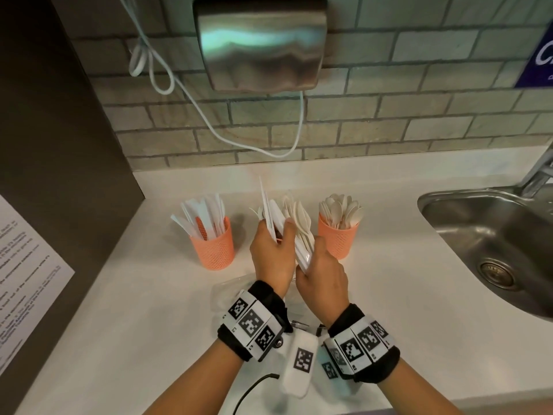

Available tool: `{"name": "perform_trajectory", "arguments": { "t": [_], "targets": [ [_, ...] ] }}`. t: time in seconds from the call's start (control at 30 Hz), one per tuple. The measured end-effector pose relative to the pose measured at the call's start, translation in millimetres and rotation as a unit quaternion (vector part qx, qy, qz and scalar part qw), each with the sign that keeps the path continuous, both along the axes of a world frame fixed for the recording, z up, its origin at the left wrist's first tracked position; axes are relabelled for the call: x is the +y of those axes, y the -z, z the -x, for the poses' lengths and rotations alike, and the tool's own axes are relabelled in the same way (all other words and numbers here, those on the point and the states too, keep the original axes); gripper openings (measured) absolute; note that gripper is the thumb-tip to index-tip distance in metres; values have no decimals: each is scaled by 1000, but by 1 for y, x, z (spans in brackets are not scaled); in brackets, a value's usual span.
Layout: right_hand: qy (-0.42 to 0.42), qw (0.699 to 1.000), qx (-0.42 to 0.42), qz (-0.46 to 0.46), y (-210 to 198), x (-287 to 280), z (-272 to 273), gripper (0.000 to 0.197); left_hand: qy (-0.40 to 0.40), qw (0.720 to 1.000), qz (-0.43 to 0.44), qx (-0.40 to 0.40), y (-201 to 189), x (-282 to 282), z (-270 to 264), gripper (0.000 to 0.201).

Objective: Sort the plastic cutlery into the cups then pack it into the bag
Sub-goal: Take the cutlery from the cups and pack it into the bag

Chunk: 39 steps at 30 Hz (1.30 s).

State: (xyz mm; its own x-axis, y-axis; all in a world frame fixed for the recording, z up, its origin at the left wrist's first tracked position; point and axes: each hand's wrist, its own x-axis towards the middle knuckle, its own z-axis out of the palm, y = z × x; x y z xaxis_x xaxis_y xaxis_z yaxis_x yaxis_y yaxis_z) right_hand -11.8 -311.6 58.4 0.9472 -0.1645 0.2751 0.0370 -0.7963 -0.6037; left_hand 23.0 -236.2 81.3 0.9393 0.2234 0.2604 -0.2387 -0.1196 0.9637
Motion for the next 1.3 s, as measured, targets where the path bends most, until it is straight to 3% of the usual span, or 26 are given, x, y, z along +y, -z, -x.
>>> {"name": "perform_trajectory", "arguments": {
  "t": [0.23, 0.4, 0.53, 0.63, 0.8, 1.0, 1.13, 1.23, 1.3],
  "targets": [
    [-14, 997, -7, -77, 1, -2, 3, 37, -12, 999, 20, -39, -11, -2, 0, 14],
    [-22, 996, -9, -90, 1, -3, 3, 37, -2, 995, 96, 0, -9, -5, 1, 17],
    [-24, 994, -33, -106, 2, -2, 1, 36, 52, 993, 97, 31, -2, -9, 2, 29],
    [-36, 994, -34, -95, 1, -3, -1, 33, 29, 997, 76, 12, -10, -4, -4, 30],
    [-76, 993, -28, -88, 15, -5, 3, 23, -9, 993, 120, -10, -36, 17, -21, 32],
    [-118, 975, -8, -189, 15, -2, 2, 22, 27, 971, 236, 39, -47, 33, -32, 31],
    [-139, 940, 20, -312, 12, -10, -4, 29, 3, 943, 331, 30, -64, 62, -49, 27],
    [-142, 918, 40, -369, 10, -17, -6, 4, -33, 957, 283, -46, -75, 95, -68, 13],
    [-143, 907, 44, -393, 7, -19, -7, 3, -63, 975, 193, -93, -77, 117, -81, 10]
  ]
}}
